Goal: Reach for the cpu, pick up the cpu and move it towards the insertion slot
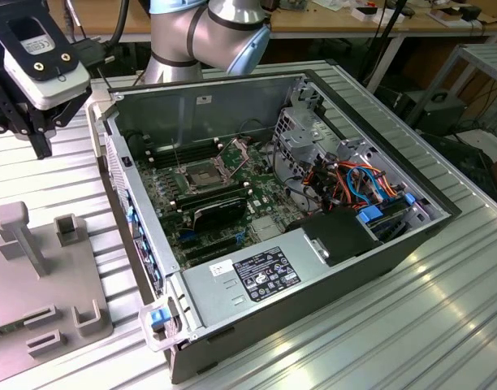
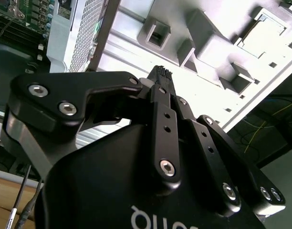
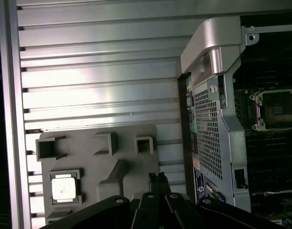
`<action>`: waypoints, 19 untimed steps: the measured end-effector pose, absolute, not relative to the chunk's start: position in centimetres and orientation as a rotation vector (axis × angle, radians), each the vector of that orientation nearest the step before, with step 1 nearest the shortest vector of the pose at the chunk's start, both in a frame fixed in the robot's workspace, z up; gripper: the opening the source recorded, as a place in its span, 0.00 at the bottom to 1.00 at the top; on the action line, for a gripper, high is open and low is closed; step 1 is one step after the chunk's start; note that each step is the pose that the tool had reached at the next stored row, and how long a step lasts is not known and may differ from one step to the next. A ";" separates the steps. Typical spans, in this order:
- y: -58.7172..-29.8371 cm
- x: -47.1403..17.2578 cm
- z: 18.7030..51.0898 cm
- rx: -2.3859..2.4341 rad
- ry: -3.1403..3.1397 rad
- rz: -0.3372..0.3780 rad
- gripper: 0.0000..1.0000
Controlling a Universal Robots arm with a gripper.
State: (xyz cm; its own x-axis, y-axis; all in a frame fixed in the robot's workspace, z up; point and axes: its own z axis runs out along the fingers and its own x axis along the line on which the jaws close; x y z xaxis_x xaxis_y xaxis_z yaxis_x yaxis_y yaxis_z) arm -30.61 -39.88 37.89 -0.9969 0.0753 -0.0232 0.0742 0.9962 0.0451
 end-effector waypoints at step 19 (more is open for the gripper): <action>-39.9 -31.8 37.9 0.117 3.114 0.069 0.11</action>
